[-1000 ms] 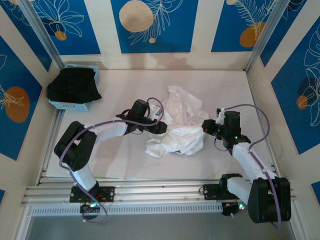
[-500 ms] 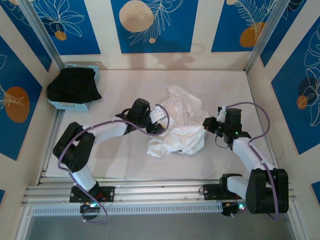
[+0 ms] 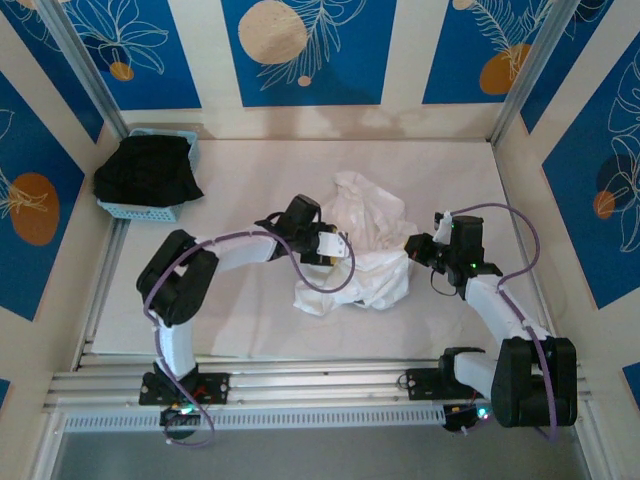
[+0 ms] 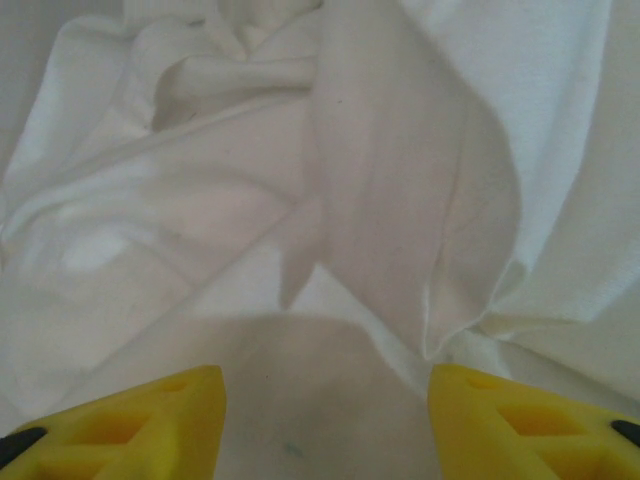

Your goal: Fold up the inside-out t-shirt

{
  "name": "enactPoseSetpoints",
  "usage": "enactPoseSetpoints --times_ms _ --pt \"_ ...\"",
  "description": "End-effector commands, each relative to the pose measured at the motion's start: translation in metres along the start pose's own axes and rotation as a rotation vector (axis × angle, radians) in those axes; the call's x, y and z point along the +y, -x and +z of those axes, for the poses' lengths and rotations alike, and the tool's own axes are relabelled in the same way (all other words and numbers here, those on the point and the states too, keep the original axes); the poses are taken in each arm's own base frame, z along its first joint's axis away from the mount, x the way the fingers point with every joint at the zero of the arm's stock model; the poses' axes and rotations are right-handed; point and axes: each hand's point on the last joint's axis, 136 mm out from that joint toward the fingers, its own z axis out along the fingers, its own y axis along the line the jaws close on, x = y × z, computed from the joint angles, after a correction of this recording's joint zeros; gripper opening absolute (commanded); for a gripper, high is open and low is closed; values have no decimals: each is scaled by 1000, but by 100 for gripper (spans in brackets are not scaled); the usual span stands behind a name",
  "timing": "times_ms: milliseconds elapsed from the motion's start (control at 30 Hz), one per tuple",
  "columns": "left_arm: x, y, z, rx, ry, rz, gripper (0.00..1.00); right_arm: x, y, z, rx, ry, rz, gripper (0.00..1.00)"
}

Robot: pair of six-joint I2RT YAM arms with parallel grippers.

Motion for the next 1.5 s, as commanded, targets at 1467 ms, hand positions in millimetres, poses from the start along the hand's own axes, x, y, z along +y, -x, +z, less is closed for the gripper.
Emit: enactPoseSetpoints --times_ms 1467 --pt "-22 52 11 -117 -300 100 27 15 15 -5 -34 49 -47 0"
